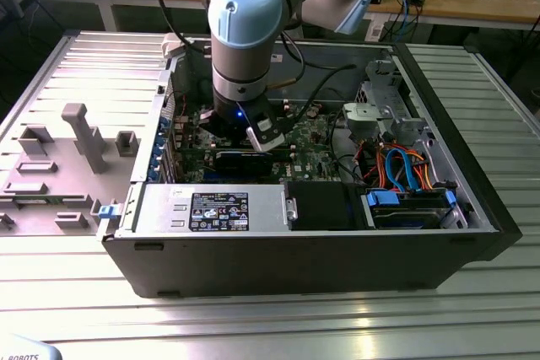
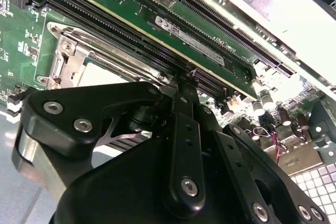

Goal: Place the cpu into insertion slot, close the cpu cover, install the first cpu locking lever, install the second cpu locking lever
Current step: 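Install the second cpu locking lever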

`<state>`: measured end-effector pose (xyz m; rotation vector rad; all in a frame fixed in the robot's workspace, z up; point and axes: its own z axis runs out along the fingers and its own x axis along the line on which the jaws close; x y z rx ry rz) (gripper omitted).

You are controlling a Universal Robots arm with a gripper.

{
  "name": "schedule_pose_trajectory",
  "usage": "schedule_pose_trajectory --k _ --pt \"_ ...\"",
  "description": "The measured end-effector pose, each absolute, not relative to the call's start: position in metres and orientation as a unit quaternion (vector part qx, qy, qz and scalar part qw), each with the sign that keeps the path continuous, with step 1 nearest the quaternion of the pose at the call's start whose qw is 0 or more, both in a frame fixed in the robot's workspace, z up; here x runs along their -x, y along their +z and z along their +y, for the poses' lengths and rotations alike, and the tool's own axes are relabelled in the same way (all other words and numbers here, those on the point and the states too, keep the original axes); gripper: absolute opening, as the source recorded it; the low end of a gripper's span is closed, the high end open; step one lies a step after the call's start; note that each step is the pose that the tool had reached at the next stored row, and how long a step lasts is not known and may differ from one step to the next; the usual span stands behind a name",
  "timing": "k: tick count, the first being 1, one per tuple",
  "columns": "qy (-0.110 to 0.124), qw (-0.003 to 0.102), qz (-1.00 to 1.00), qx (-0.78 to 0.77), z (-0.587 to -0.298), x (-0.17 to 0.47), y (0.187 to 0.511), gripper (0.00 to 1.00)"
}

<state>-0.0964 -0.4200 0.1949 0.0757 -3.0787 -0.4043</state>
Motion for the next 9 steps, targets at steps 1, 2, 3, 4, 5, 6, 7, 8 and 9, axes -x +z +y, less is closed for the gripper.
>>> schedule_pose_trajectory --k 1,2,3,4,5,6,7,8,9 --pt "-0.131 0.018 -0.991 -0.024 -0.4197 0.0964 0.1942 0.11" --pt "-0.132 0.018 -0.991 -0.024 -0.4196 0.0964 0.1939 0.11" --pt "-0.132 0.018 -0.991 -0.024 -0.4194 0.0966 0.1939 0.11" --pt "-0.132 0.018 -0.991 -0.024 -0.4196 0.0968 0.1944 0.11" --pt "-0.133 0.018 -0.991 -0.024 -0.4195 0.0968 0.1944 0.11" --pt "-0.136 0.019 -0.990 -0.024 -0.4205 0.0973 0.1951 0.11" --pt "-0.138 0.019 -0.990 -0.024 -0.4204 0.0972 0.1952 0.11" --pt "-0.139 0.020 -0.990 -0.024 -0.4202 0.0971 0.1949 0.11" --pt "-0.143 0.019 -0.989 -0.024 -0.4193 0.0968 0.1944 0.11"
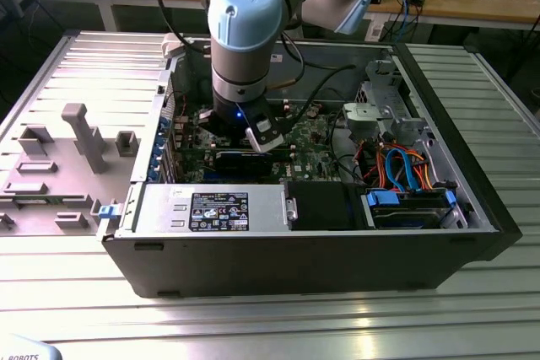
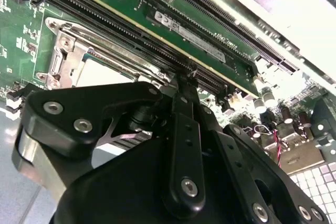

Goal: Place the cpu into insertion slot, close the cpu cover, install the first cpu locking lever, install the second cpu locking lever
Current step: 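Install the second cpu locking lever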

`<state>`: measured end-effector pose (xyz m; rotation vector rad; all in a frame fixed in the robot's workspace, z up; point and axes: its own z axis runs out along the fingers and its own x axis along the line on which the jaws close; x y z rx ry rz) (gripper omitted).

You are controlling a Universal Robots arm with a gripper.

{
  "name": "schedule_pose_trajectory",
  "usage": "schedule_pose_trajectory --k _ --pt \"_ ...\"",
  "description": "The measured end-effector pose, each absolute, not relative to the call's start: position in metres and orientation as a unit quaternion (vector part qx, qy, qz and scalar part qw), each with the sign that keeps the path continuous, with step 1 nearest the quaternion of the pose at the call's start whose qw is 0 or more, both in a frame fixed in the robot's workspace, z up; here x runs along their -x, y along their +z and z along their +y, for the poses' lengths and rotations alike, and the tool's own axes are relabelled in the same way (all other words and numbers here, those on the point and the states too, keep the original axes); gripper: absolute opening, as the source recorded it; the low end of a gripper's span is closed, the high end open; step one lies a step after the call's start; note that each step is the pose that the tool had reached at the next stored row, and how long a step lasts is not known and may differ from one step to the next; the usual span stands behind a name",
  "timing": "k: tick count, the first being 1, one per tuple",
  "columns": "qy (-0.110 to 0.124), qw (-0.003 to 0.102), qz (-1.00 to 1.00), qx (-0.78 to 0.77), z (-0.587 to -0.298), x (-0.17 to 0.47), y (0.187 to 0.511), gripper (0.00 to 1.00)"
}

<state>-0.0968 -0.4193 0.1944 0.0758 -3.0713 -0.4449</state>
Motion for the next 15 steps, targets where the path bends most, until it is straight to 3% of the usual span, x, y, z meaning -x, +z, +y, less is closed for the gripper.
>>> schedule_pose_trajectory --k 15 --pt "-0.145 0.017 -0.989 -0.025 -0.4185 0.0964 0.1992 0.11"
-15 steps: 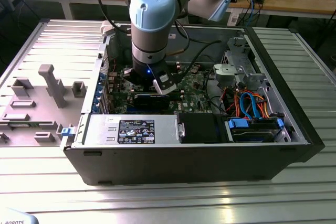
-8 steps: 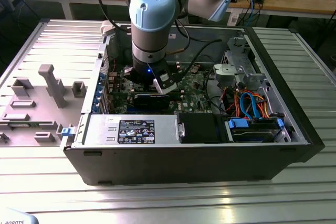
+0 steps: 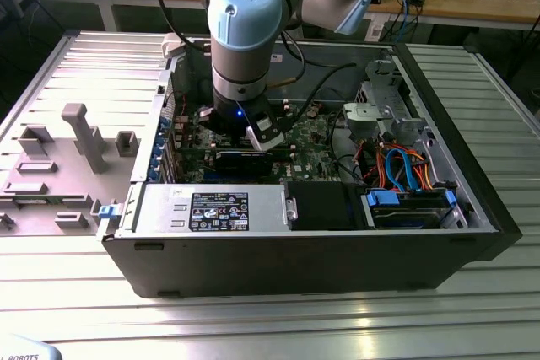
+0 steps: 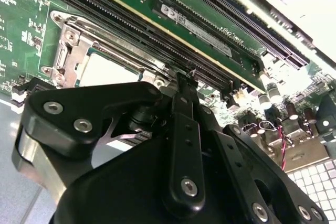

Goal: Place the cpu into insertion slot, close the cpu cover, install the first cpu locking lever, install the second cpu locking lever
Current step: 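Install the second cpu locking lever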

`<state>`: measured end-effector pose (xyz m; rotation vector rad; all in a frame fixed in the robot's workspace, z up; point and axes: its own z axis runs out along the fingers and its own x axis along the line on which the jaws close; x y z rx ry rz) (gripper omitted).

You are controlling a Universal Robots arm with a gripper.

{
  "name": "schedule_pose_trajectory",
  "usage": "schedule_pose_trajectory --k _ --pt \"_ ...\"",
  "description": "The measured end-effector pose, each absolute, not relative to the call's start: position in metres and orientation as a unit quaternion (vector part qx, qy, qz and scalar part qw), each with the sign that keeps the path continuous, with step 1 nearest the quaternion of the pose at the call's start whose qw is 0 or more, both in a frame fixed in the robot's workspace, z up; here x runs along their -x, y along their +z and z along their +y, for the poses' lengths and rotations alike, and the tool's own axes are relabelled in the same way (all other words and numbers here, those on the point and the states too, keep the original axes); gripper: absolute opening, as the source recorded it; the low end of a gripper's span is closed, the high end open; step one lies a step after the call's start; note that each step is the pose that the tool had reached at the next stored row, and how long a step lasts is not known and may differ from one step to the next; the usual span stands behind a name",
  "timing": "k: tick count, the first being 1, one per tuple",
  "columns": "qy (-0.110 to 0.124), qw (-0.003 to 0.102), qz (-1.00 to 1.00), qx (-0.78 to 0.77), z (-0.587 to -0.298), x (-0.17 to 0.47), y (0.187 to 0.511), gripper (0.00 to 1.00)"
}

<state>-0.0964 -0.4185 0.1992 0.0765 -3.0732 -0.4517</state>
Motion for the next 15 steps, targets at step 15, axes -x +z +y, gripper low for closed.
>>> schedule_pose_trajectory --k 15 --pt "-0.145 0.017 -0.989 -0.025 -0.4170 0.0961 0.1959 0.11"
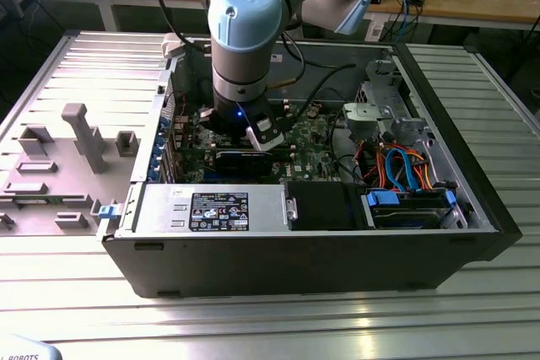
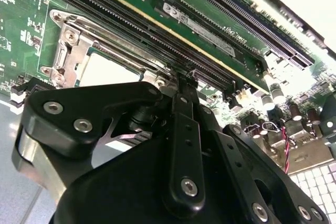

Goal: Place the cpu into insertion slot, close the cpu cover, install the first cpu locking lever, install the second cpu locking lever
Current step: 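Install the second cpu locking lever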

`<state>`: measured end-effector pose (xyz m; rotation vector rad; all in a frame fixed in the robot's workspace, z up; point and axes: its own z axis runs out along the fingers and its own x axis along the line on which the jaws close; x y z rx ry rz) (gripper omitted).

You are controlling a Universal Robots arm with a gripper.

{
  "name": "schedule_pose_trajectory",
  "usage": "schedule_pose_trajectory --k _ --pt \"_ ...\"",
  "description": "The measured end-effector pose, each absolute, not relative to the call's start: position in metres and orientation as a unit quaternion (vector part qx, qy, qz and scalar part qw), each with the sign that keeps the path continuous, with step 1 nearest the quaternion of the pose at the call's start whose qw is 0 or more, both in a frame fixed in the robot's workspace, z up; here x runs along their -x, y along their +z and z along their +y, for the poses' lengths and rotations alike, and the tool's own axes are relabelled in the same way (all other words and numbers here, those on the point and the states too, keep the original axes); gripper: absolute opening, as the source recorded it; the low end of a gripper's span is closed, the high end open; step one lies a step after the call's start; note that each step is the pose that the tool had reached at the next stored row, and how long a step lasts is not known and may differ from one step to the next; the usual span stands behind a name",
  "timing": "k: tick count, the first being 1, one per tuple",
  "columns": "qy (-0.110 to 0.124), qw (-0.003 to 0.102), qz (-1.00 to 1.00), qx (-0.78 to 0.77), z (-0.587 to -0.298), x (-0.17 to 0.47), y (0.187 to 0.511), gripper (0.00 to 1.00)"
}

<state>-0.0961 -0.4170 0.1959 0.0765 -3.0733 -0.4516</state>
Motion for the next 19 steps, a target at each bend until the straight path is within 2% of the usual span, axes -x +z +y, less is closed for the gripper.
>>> schedule_pose_trajectory --k 7,14,19 --pt "-0.136 0.017 -0.990 -0.025 -0.417 0.096 0.199 0.11" --pt "-0.136 0.017 -0.990 -0.024 -0.417 0.096 0.235 0.11" --pt "-0.136 0.017 -0.990 -0.025 -0.417 0.096 0.235 0.11"
